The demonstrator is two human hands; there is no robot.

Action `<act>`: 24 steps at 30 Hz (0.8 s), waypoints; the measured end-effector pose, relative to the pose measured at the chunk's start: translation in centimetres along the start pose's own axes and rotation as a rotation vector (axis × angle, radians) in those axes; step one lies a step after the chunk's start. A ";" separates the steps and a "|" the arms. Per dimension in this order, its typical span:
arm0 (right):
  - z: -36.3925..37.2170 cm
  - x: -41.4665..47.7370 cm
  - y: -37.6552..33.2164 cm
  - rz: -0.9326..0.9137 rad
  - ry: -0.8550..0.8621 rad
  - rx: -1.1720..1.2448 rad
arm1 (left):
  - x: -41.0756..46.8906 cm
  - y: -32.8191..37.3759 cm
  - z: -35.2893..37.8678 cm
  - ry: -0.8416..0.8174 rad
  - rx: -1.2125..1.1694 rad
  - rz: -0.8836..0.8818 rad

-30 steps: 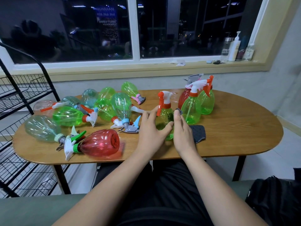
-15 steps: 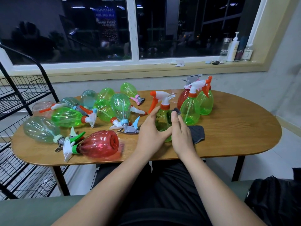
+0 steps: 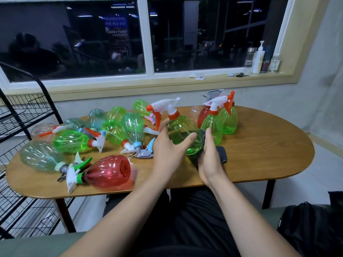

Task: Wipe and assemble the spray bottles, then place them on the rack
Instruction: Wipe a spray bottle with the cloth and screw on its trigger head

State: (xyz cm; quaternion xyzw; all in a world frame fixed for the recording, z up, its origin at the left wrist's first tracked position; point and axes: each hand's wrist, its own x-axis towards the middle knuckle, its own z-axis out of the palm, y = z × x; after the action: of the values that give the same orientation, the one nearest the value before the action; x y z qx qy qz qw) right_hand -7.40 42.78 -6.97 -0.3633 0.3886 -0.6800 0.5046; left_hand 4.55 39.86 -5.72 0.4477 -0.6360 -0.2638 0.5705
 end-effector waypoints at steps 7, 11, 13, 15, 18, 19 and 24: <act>0.2 -0.4 -0.1 0.035 -0.100 0.121 | 0.9 1.0 1.1 0.037 0.000 0.029; 0.2 -0.5 -0.1 0.078 -0.145 0.179 | 2.2 0.9 0.4 0.051 0.056 0.078; 0.1 -0.4 -0.3 0.087 -0.125 0.197 | 2.2 0.3 0.1 0.042 0.078 0.053; 0.3 -0.5 -0.5 0.082 -0.104 0.198 | 1.8 -0.7 0.1 0.032 0.090 0.036; 0.5 -0.5 -0.6 0.079 -0.068 0.186 | 1.1 -0.6 0.5 0.006 0.067 0.049; 0.4 -0.5 -0.5 0.073 -0.073 0.177 | 1.0 -0.3 0.7 0.009 0.071 0.061; 0.3 -0.1 0.0 0.093 -0.094 0.118 | 3.1 0.3 1.4 0.018 0.069 0.095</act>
State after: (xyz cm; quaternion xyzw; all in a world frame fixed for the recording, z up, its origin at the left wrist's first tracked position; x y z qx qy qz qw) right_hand -7.11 42.86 -6.84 -0.3460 0.3402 -0.6596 0.5740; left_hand 3.32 37.05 -4.26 0.4388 -0.6600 -0.2106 0.5722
